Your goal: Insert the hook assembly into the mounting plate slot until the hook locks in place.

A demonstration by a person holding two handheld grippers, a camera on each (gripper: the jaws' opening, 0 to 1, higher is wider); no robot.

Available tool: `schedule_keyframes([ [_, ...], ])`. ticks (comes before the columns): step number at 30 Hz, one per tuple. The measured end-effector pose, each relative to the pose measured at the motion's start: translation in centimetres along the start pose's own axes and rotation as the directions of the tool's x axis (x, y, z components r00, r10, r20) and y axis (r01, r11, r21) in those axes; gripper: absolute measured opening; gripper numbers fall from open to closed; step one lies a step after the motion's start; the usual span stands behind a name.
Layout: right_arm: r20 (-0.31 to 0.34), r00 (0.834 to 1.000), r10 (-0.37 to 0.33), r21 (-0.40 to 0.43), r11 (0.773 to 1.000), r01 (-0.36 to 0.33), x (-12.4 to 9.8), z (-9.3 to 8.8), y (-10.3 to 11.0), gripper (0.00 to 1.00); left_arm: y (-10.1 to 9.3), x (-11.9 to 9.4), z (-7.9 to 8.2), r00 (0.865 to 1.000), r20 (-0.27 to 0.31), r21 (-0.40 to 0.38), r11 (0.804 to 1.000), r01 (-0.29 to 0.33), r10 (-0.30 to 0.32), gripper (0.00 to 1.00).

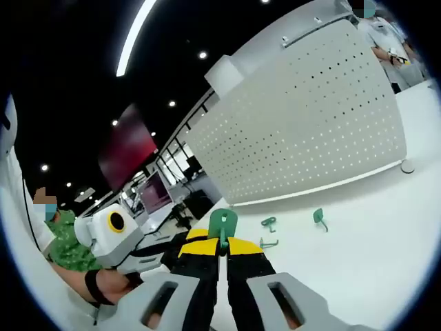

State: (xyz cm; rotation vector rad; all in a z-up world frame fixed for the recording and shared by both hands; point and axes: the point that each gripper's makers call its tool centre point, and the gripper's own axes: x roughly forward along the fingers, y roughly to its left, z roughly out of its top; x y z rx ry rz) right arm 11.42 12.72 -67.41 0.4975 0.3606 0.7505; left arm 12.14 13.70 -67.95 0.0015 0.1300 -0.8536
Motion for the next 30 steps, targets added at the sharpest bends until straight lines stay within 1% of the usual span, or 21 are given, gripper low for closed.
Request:
schedule_keyframes([
  [4,0.002,1.000,-0.013,-0.026,1.000,0.013,0.06,0.06,0.07,0.01,0.05,0.07,0.07,1.000,0.007,0.000,1.000,-0.002,0.002,0.04],
  [8,-0.016,1.000,-0.017,-0.021,1.000,0.017,0.03,0.08,0.17,0.01,0.03,0.03,0.01,1.000,0.002,-0.015,1.000,0.001,-0.001,0.05],
  [10,-0.018,0.999,-0.028,-0.044,0.999,0.027,0.03,0.21,0.35,0.00,0.09,0.04,0.10,1.000,0.004,-0.021,1.000,0.002,-0.002,0.05],
  [14,-0.025,0.999,-0.041,-0.056,0.998,0.039,0.14,0.05,0.09,0.01,0.18,0.01,-0.03,1.000,-0.006,-0.026,1.000,0.005,-0.005,0.05],
  [18,-0.020,0.999,-0.047,-0.061,0.997,0.046,0.04,0.26,0.17,0.01,0.30,-0.06,-0.09,1.000,-0.014,-0.030,1.000,0.005,-0.006,0.10],
  [24,-0.015,0.997,-0.069,-0.078,0.995,0.068,-0.02,0.59,-0.23,0.01,0.48,-0.19,-0.11,1.000,-0.010,-0.038,0.999,0.003,-0.003,0.12],
  [26,-0.022,0.997,-0.076,-0.075,0.994,0.074,-0.09,0.50,-0.33,0.01,0.58,-0.28,-0.16,1.000,0.002,-0.052,0.999,0.002,-0.001,0.13],
  [30,-0.013,0.996,-0.090,-0.091,0.992,0.088,-0.36,0.84,-0.27,0.01,0.67,-0.45,-0.41,1.000,-0.002,-0.075,0.997,-0.003,0.003,0.15],
])
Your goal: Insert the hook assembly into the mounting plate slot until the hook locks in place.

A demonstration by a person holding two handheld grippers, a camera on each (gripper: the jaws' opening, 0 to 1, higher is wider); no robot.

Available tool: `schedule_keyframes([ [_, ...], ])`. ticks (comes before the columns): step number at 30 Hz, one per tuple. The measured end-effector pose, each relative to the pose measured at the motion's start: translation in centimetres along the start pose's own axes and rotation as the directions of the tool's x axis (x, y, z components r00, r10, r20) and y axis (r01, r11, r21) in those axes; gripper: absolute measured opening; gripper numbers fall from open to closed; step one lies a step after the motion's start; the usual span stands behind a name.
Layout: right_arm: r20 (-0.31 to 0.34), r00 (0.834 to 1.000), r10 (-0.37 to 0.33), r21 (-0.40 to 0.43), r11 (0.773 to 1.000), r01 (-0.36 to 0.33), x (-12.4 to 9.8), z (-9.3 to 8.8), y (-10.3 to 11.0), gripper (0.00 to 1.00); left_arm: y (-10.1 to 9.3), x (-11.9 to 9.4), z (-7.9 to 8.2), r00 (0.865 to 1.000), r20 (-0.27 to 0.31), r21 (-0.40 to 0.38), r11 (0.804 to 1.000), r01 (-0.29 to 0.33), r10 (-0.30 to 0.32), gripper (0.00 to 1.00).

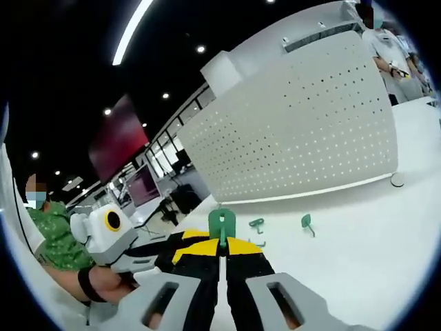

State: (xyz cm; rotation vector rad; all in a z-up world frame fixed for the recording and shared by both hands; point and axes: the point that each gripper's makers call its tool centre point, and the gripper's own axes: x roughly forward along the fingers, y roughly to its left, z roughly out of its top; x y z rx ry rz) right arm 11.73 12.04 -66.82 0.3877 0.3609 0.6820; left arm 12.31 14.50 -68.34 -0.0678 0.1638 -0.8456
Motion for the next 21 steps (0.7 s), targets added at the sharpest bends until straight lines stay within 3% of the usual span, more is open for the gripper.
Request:
schedule_keyframes([
  [7,0.019,0.999,-0.039,-0.032,0.999,0.040,-0.2,0.8,-0.5,0.01,0.2,-0.6,0.1,1.000,0.011,-0.025,1.000,0.011,-0.011,0.18],
  [11,0.044,0.999,-0.028,-0.027,0.999,0.029,-0.3,1.8,-0.2,0.01,0.5,-1.3,0.3,1.000,0.017,-0.027,1.000,0.006,-0.005,0.20],
  [21,0.086,0.992,-0.088,-0.122,0.988,0.098,-0.1,4.1,-1.3,0.01,0.9,-2.8,0.3,1.000,0.009,-0.050,0.999,0.006,-0.005,0.25],
])
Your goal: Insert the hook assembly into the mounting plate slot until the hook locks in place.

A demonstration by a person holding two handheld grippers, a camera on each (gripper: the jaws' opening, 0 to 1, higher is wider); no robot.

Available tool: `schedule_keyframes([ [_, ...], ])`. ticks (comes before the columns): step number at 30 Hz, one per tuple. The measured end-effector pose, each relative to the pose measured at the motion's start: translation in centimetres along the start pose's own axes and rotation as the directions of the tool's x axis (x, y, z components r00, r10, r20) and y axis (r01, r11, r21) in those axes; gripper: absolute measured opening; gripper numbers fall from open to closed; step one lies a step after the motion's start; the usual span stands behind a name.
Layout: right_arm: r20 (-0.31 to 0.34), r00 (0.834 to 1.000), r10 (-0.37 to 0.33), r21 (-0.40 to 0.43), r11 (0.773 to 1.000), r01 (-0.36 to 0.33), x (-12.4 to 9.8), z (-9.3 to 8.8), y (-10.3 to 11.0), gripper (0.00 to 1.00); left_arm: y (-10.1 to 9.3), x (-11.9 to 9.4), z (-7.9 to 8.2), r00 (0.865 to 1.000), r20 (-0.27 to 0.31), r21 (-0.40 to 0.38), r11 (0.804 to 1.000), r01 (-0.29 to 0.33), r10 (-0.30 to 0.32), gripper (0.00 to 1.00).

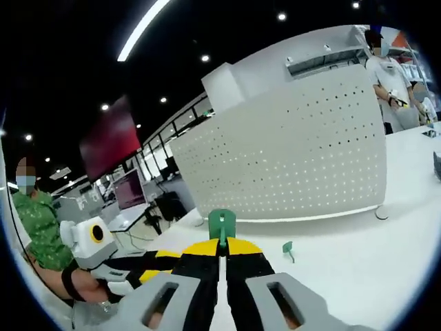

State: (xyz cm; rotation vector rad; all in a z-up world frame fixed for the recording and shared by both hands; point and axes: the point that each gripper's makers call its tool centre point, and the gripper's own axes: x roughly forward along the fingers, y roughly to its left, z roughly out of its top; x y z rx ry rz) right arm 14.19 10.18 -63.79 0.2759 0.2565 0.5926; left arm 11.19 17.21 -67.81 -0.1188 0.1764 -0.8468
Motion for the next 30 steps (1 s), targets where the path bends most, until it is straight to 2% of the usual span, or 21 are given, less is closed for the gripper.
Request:
schedule_keyframes([
  [2,0.003,1.000,-0.018,-0.013,1.000,0.018,0.1,0.5,-0.4,0.01,0.2,-0.2,0.1,1.000,-0.003,0.002,1.000,-0.002,0.002,0.26],
  [4,0.009,0.999,-0.031,-0.029,0.999,0.031,0.3,1.1,-0.7,0.01,0.8,-0.4,0.2,1.000,0.004,-0.027,1.000,-0.016,0.016,0.29],
  [5,0.013,0.999,-0.035,-0.032,0.999,0.035,0.3,1.3,-0.7,0.01,1.0,-0.6,0.6,1.000,0.023,-0.042,0.999,-0.016,0.017,0.30],
  [9,0.028,0.998,-0.061,-0.058,0.996,0.062,0.6,2.3,-1.4,0.01,1.4,-1.0,1.2,0.999,0.033,-0.018,1.000,-0.024,0.025,0.33],
  [16,0.056,0.993,-0.103,-0.109,0.988,0.109,1.3,3.7,-2.4,0.01,1.6,-1.7,0.7,1.000,0.021,-0.020,1.000,-0.021,0.021,0.35],
  [20,0.068,0.990,-0.121,-0.153,0.979,0.131,1.7,4.6,-3.0,0.01,2.4,-2.1,0.3,0.999,0.011,-0.049,0.998,-0.042,0.043,0.36],
  [28,0.092,0.983,-0.159,-0.175,0.969,0.173,2.7,6.0,-4.0,0.01,2.9,-2.4,0.0,0.999,0.004,-0.051,0.998,-0.044,0.044,0.38],
  [30,0.102,0.980,-0.173,-0.149,0.971,0.187,3.0,6.4,-4.4,0.01,3.0,-2.5,0.0,0.999,0.001,-0.057,0.997,-0.045,0.046,0.38],
])
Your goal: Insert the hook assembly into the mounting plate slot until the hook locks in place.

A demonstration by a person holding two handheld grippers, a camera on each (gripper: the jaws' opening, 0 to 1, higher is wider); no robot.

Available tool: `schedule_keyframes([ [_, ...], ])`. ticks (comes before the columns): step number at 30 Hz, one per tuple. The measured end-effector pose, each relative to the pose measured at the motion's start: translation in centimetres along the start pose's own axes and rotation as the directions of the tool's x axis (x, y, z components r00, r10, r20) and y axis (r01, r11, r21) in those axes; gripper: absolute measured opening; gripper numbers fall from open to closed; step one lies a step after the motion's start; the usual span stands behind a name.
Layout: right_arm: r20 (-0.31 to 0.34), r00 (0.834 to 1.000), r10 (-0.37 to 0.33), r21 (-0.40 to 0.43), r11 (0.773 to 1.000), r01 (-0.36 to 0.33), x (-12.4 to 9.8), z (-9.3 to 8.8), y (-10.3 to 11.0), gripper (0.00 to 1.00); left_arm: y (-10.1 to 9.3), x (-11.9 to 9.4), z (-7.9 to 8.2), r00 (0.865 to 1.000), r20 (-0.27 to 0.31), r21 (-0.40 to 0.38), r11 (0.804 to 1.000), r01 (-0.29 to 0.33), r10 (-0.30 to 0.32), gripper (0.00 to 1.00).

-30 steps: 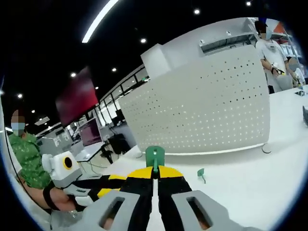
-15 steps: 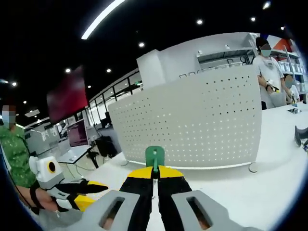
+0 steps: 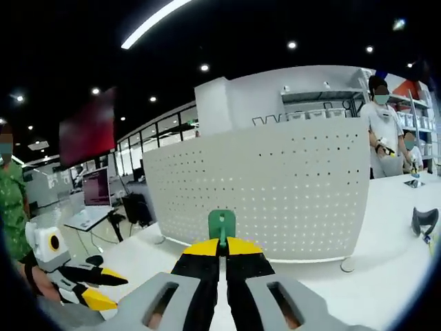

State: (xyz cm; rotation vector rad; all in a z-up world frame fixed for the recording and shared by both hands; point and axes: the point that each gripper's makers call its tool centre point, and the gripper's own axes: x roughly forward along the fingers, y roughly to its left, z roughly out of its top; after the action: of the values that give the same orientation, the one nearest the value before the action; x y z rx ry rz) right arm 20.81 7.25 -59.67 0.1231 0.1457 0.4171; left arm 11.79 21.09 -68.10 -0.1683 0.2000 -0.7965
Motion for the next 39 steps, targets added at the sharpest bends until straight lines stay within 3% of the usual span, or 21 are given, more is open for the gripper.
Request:
schedule_keyframes([
  [2,0.007,1.000,-0.002,0.028,1.000,0.002,0.3,0.3,-0.2,0.01,0.1,-0.1,-0.1,1.000,-0.005,-0.003,1.000,0.001,-0.001,0.38],
  [19,0.038,0.996,-0.084,-0.041,0.996,0.086,2.7,3.0,-2.6,0.01,1.0,-0.4,0.3,1.000,0.002,0.027,1.000,-0.012,0.012,0.56],
  [39,0.063,0.993,-0.101,-0.086,0.991,0.106,5.6,5.8,-4.1,0.01,1.0,-1.3,0.1,1.000,0.009,0.036,0.999,-0.018,0.017,0.61],
])
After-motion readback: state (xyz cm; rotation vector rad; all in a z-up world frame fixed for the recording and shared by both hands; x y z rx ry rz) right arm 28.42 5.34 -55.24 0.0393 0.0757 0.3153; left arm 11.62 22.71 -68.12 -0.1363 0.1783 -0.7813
